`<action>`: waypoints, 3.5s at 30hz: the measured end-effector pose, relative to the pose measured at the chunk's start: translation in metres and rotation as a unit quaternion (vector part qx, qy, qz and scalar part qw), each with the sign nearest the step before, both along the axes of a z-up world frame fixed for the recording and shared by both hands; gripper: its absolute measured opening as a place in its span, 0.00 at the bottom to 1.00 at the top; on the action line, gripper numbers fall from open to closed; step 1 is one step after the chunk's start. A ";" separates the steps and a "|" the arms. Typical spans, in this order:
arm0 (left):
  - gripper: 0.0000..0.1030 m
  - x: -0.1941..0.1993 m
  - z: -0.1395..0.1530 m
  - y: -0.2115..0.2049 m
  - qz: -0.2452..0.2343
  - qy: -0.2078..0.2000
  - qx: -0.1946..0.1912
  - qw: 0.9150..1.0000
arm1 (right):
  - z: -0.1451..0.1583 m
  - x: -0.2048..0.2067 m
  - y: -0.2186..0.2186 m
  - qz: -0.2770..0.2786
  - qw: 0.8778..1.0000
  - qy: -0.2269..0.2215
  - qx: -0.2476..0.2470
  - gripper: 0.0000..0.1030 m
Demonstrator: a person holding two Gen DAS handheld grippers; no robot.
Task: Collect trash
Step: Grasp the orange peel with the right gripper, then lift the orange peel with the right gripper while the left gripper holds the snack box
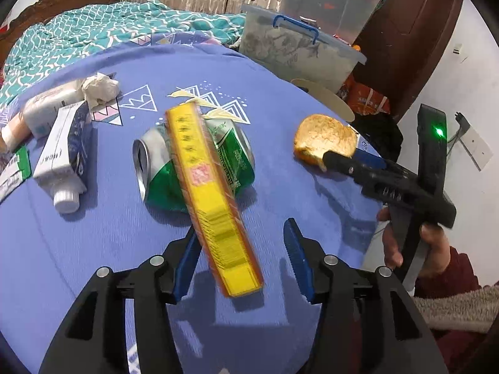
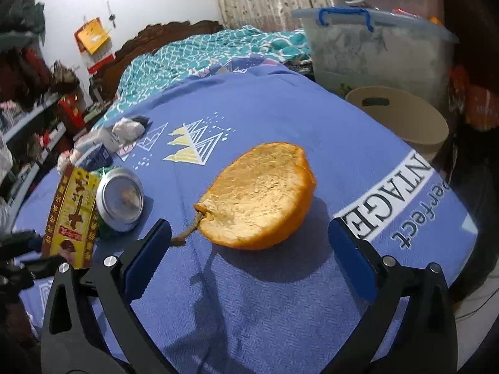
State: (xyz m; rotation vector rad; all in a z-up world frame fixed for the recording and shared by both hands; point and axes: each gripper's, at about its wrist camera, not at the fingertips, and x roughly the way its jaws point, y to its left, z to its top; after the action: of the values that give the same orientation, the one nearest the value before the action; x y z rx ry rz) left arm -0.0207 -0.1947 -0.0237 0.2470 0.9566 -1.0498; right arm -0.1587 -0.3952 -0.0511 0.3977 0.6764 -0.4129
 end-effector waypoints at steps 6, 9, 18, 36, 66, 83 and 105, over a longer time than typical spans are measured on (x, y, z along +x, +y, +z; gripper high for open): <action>0.49 0.011 0.001 -0.009 0.022 0.013 0.011 1.000 | -0.004 0.022 0.010 0.026 0.997 0.049 -0.052 0.96; 0.51 0.016 0.001 -0.013 0.034 0.011 0.022 0.999 | -0.008 0.031 0.012 0.033 0.993 0.078 -0.078 0.96; 0.51 0.016 -0.002 -0.024 0.049 -0.006 0.046 0.998 | -0.016 0.036 0.010 0.036 0.990 0.094 -0.096 0.94; 0.53 0.024 -0.016 -0.019 0.080 -0.004 0.069 0.994 | -0.011 0.034 0.034 0.047 0.975 0.091 -0.199 0.65; 0.22 0.028 -0.026 -0.013 0.115 -0.045 0.097 0.987 | -0.010 0.030 0.035 0.049 0.975 0.074 -0.205 0.58; 0.22 0.011 -0.001 0.011 0.128 -0.070 0.089 0.985 | 0.010 0.014 0.028 0.063 0.993 0.000 -0.102 0.33; 0.22 0.004 0.041 -0.100 0.011 -0.099 0.076 0.992 | 0.012 -0.006 -0.042 0.041 0.991 -0.092 0.085 0.33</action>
State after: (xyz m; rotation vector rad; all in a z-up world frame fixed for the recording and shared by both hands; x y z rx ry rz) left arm -0.0166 -0.2949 0.0168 0.4574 0.8588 -0.9157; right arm -0.1646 -0.4372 -0.0392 0.5615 0.5470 -0.2381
